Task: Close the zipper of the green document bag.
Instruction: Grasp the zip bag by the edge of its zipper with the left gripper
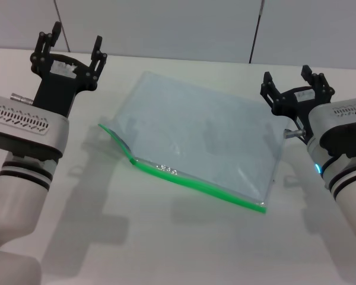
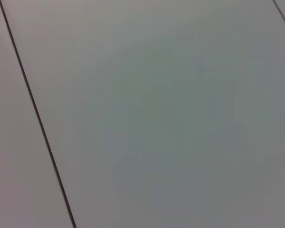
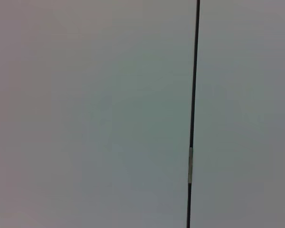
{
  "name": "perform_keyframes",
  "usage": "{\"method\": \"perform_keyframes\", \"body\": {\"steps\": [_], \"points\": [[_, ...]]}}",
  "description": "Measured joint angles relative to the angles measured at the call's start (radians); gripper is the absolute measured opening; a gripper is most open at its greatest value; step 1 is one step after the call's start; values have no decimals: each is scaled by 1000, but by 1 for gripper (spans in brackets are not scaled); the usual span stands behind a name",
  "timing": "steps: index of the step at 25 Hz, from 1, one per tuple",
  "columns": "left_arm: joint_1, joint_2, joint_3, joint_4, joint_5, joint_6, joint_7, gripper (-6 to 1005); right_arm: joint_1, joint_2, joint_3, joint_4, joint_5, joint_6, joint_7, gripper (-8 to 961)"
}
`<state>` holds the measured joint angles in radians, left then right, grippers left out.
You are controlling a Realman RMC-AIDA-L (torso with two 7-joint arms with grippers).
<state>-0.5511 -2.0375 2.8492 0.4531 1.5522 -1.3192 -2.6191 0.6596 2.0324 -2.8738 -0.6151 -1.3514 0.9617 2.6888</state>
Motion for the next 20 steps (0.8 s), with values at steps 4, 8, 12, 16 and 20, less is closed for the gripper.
{"method": "perform_keyframes", "body": {"steps": [4,8,12,16,20], "points": [[-3,0,5,1,0,0,0,732,0,0,1,0,0,0,0,803],[-4,0,7,1,0,1,-1,730,0,-1,3,0,0,0,0,803],[-4,0,7,2,0,1,-1,729,-1,-2,4,0,0,0,0,803],[-4,0,6,2,0,2,-1,727,-1,-2,5,0,0,0,0,803],[-4,1,5,2,0,2,-1,726,-2,-2,5,1,0,0,0,803]]}}
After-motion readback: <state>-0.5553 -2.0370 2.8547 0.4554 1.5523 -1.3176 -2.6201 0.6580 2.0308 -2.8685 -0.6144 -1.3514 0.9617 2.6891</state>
